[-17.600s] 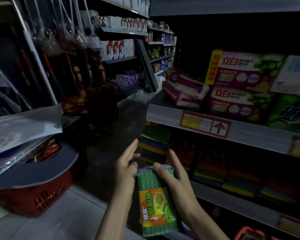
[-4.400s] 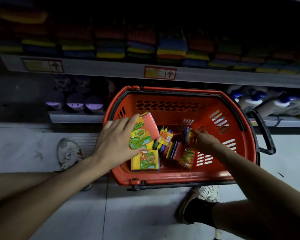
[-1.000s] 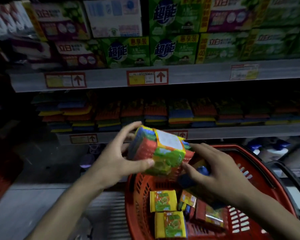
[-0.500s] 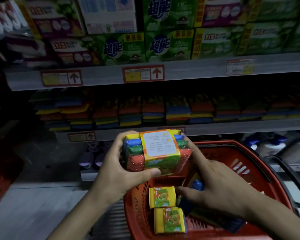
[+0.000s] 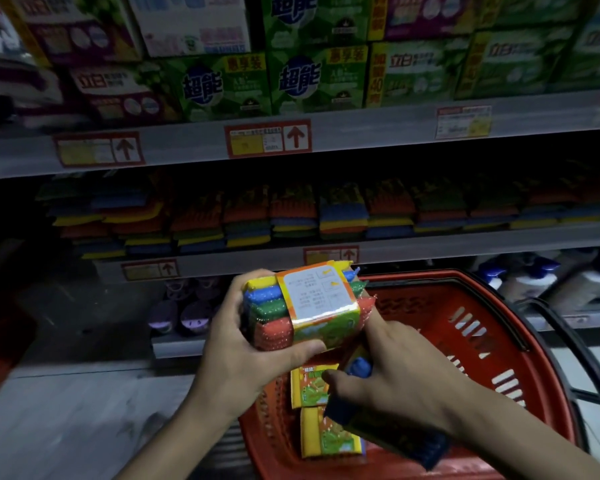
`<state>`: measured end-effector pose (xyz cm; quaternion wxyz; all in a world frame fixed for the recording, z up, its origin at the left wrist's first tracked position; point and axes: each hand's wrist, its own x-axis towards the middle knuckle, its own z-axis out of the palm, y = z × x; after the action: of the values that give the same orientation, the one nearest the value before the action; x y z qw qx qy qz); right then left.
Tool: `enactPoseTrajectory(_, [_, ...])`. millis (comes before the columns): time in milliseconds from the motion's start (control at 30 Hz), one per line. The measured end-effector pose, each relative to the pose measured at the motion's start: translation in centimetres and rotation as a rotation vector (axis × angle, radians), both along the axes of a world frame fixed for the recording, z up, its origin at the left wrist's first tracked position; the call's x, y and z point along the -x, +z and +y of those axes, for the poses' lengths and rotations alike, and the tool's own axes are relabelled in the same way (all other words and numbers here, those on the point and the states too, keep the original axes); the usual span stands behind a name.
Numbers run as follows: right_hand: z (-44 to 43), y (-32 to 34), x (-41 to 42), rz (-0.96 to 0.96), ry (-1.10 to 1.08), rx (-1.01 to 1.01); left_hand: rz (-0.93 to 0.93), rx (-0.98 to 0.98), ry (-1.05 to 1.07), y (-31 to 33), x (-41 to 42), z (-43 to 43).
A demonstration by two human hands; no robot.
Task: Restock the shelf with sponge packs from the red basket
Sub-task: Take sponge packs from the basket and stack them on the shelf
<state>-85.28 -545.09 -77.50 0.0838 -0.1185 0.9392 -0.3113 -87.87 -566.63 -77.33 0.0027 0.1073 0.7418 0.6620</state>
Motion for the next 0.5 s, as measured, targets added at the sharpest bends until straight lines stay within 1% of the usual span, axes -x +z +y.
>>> enactPoseTrajectory(133, [0.5,0.6,0.5,-0.088,-0.013,0.234,-0.158,-0.093,0.036,0.3,0.4,0.6])
enactPoseTrajectory(200, [1.0,0.8,0.7,-0.107,-0.041,0.282,-0.294,-0.24,0.102,0.5,0.6,0.8])
enactPoseTrajectory(267, [1.6,0.9,0.9,-0.11,-0.111,0.281,-0.411,-0.383,0.163,0.5,0.8,0.8])
enactPoseTrajectory(367, [1.8,0.9,1.1,-0.158,-0.173,0.336,-0.483,-0.415,0.204,0.2,0.7,0.6])
enactPoseTrajectory(433, [1.5,1.4,1.0,-0.18,-0.168,0.433,-0.488,-0.398,0.223,0.2,0.6,0.7])
enactPoseTrajectory(500, [1.2,1.8,0.9,-0.154,-0.156,0.485,-0.482,-0.36,0.227,0.3,0.6,1.1])
